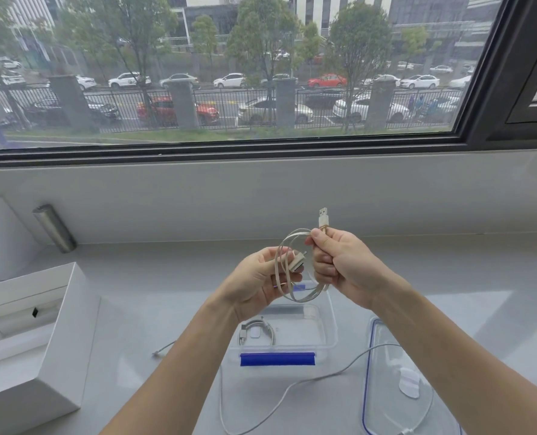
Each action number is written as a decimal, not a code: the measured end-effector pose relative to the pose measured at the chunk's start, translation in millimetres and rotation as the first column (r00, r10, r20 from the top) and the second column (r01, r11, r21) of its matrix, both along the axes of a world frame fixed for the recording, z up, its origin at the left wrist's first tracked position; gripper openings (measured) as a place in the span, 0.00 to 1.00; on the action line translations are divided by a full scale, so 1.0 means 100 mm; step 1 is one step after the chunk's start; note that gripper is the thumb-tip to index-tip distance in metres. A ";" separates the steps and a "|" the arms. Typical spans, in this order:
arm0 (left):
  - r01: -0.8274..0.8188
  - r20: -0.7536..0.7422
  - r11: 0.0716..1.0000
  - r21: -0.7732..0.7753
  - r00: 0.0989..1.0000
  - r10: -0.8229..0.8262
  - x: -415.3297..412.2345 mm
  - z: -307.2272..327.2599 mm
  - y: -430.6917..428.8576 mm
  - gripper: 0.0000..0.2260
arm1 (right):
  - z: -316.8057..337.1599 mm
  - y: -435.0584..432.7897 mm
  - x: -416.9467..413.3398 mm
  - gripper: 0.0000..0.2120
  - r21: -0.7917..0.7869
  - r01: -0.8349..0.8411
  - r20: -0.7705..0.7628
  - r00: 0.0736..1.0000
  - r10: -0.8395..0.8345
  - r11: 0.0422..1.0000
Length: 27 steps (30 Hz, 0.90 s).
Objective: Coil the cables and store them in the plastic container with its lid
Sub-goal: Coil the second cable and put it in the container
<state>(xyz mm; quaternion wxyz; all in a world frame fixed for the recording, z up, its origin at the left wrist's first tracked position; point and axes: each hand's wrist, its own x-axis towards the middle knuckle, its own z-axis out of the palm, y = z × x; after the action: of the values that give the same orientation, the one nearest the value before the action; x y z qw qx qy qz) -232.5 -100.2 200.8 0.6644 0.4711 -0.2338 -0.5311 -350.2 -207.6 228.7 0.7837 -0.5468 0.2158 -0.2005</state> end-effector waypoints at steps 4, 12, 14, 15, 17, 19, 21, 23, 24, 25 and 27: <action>0.003 -0.062 0.996 -0.087 0.998 -0.008 -0.02 -0.04 0.01 0.12 | -0.01 -0.01 0.02 0.12 -0.041 0.042 -0.021 0.999 -0.043 0.998; -0.053 -0.114 0.976 -0.210 0.993 0.030 -0.01 -0.06 0.04 0.16 | -0.03 -0.03 0.07 0.12 -0.084 0.119 -0.056 0.991 -0.124 0.989; -0.083 0.016 0.973 -0.216 0.996 0.089 -0.04 -0.08 0.02 0.12 | -0.05 -0.03 0.09 0.12 -0.072 0.129 -0.059 0.989 -0.134 0.989; -0.108 0.070 0.972 -0.209 0.990 0.125 -0.06 -0.08 0.00 0.11 | -0.07 -0.03 0.10 0.13 -0.063 0.132 -0.058 0.989 -0.136 0.989; -0.164 0.160 0.969 -0.183 0.968 0.194 -0.10 -0.07 -0.04 0.11 | -0.10 -0.02 0.11 0.13 -0.053 0.138 -0.062 0.988 -0.141 0.989; -0.238 0.235 0.959 -0.153 0.934 0.270 -0.13 -0.04 -0.07 0.08 | -0.12 -0.02 0.12 0.13 -0.052 0.148 -0.070 0.986 -0.151 0.988; -0.288 0.327 0.949 -0.128 0.891 0.315 -0.14 -0.04 -0.09 0.06 | -0.14 -0.03 0.13 0.13 -0.047 0.159 -0.074 0.984 -0.162 0.986; -0.312 0.393 0.944 -0.107 0.859 0.328 -0.15 -0.05 -0.10 0.05 | -0.16 -0.04 0.14 0.13 -0.042 0.168 -0.081 0.982 -0.171 0.985; -0.322 0.400 0.940 -0.110 0.851 0.339 -0.16 -0.04 -0.11 0.06 | -0.16 -0.04 0.14 0.13 -0.039 0.171 -0.086 0.981 -0.174 0.985; -0.333 0.399 0.935 -0.120 0.847 0.353 -0.17 -0.04 -0.11 0.07 | -0.17 -0.05 0.15 0.13 -0.036 0.172 -0.092 0.980 -0.174 0.984; -0.348 0.401 0.925 -0.152 0.834 0.380 -0.20 -0.05 -0.11 0.09 | -0.18 -0.06 0.15 0.13 -0.026 0.168 -0.100 0.980 -0.170 0.985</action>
<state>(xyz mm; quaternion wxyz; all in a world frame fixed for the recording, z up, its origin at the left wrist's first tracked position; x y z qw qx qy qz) -252.3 -111.4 195.6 0.7032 0.5861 -0.2975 -0.2711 -334.9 -213.5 210.5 0.7471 -0.5429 0.2993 -0.2400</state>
